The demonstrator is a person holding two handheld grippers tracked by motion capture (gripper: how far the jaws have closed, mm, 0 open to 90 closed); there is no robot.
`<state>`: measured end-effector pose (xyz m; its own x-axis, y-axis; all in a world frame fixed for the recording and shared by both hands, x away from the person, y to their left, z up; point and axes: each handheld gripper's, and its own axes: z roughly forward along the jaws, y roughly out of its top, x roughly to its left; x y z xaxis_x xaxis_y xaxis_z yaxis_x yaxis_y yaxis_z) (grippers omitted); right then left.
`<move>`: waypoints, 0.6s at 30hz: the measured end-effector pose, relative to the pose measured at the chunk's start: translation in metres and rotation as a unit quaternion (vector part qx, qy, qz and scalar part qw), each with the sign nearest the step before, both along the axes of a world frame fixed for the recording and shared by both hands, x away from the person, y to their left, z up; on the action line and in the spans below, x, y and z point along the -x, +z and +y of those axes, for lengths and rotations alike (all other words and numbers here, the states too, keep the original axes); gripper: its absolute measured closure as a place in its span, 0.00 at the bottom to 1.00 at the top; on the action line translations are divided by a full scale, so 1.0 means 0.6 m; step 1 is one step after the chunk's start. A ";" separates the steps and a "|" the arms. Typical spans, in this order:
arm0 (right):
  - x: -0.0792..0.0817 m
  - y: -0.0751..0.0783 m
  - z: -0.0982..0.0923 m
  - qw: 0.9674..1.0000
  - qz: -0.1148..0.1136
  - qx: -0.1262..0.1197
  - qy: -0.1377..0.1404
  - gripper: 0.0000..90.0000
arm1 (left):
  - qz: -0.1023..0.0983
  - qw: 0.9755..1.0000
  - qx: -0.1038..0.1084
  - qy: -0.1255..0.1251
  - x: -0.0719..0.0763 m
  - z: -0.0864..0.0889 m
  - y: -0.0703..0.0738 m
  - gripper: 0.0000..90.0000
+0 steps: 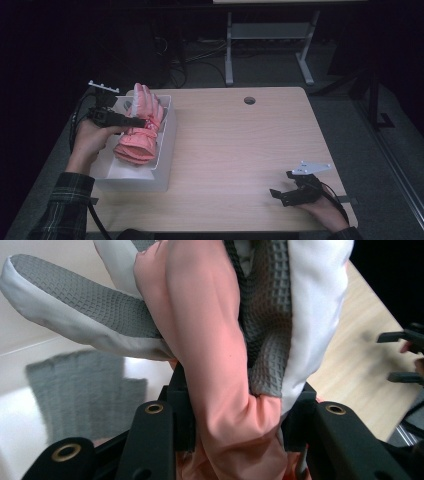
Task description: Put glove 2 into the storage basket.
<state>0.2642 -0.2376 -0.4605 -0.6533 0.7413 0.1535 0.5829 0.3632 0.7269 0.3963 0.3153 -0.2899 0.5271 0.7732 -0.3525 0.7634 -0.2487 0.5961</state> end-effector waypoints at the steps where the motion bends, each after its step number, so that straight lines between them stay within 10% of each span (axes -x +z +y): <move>1: 0.000 0.000 0.000 1.000 0.000 0.001 0.000 0.07 | 0.003 1.000 0.001 0.006 -0.003 0.005 -0.006 0.66; 18: -0.001 -0.002 -0.001 1.000 0.004 0.000 -0.001 0.07 | 0.069 0.997 -0.033 0.009 -0.042 -0.015 -0.142 0.65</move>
